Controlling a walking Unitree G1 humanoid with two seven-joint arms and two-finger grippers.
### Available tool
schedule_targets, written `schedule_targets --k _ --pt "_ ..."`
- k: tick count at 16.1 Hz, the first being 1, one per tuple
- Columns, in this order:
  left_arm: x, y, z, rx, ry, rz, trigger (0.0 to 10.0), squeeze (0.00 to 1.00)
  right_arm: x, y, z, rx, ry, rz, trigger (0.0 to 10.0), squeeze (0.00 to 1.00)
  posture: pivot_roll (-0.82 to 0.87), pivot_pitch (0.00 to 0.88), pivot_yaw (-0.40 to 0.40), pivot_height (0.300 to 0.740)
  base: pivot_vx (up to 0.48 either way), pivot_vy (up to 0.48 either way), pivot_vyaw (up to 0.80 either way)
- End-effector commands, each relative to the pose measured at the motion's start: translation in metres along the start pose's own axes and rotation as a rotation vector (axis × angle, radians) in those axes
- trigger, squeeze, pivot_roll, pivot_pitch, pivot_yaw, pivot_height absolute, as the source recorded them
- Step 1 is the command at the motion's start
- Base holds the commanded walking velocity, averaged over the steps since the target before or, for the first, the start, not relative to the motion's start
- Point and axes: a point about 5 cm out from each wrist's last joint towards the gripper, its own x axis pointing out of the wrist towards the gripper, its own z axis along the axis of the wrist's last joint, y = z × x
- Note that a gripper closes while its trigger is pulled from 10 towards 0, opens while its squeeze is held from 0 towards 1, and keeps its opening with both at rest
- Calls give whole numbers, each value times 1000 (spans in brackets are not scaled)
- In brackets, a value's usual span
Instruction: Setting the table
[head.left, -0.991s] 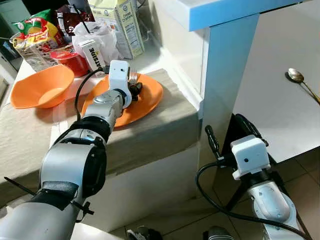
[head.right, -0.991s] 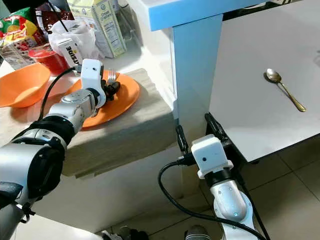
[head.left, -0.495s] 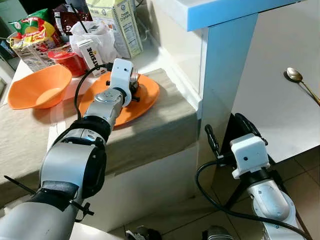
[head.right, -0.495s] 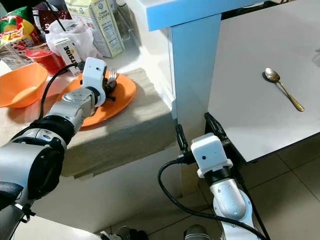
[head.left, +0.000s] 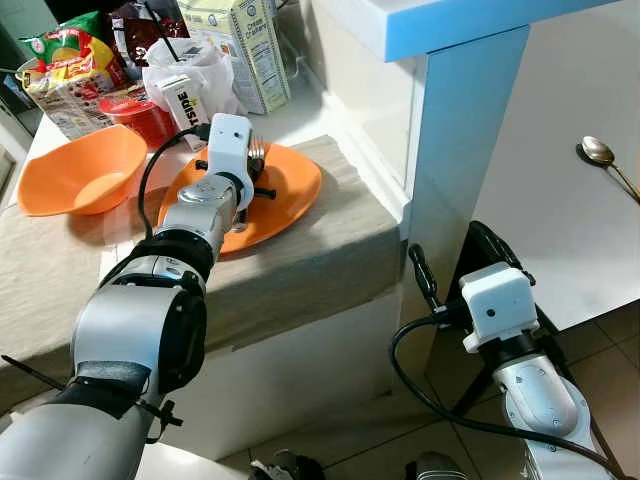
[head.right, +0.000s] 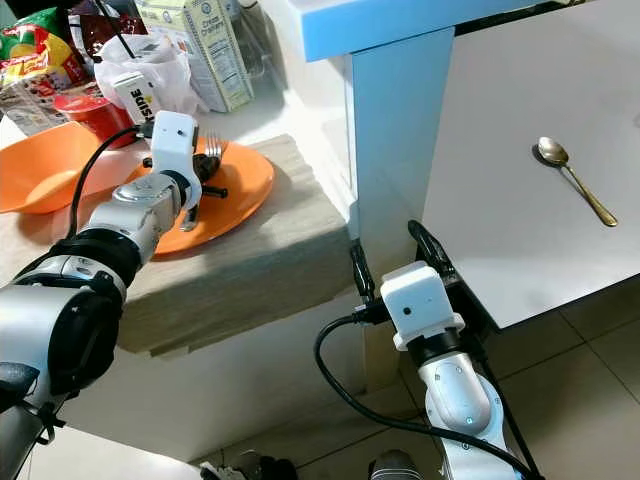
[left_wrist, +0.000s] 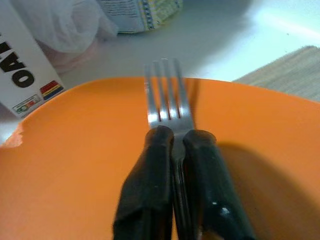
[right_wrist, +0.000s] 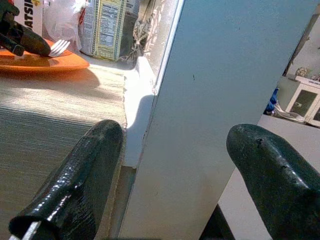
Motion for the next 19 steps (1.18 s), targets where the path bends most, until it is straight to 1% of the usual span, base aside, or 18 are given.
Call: schedule_targets --k 1,4,6,8,9,10,11,12,13,15,16,17,18,19 --pt "-1 6 0 -23 21 22 0 0 1 3 0 9 5 16 10000 0 -299 57 168 708 0 0 0" --pt "0 3 17 -56 -35 2 0 0 2 3 -1 8 4 21 10000 0 -294 50 164 708 0 0 0" --pt "0 2 24 -72 -56 -5 0 0 3 4 -2 8 3 25 10000 0 -284 43 160 708 0 0 0" --pt "0 3 31 -84 -82 -5 0 0 4 4 -2 7 2 29 10000 0 -284 43 160 708 0 0 0" --pt "-1 5 39 -93 -111 -5 0 0 4 4 -3 7 2 30 10000 0 -281 39 160 708 0 0 0" --pt "-2 6 46 -88 -137 -6 0 0 5 5 -3 8 3 31 10000 0 -276 39 157 708 0 0 0" --pt "-2 7 49 -80 -146 -6 0 0 5 5 -3 9 3 31 10000 0 -276 39 157 708 0 0 0" --pt "-4 12 58 -51 -190 6 0 0 7 6 -5 13 4 34 10000 0 -263 32 152 708 0 0 0" --pt "-5 15 62 -38 -216 8 0 0 9 6 -6 15 3 35 10000 0 -260 31 151 708 0 0 0" --pt "-7 19 64 -22 -245 1 0 0 12 7 -7 19 0 38 10000 0 -243 23 144 708 0 0 0" --pt "-10 25 66 -13 -277 -13 0 0 16 9 -9 30 -4 48 10000 0 -224 15 138 708 0 0 0" --pt "-12 28 66 -4 -290 -22 0 0 19 10 -9 35 -6 53 10000 0 -220 12 137 708 0 0 0" --pt "-14 33 66 12 -313 -24 0 0 22 11 -9 40 -12 60 10000 0 -192 0 125 708 0 0 0" --pt "-20 44 68 16 -343 -13 0 0 28 12 -11 49 -16 68 10000 0 -173 0 116 708 0 0 0"
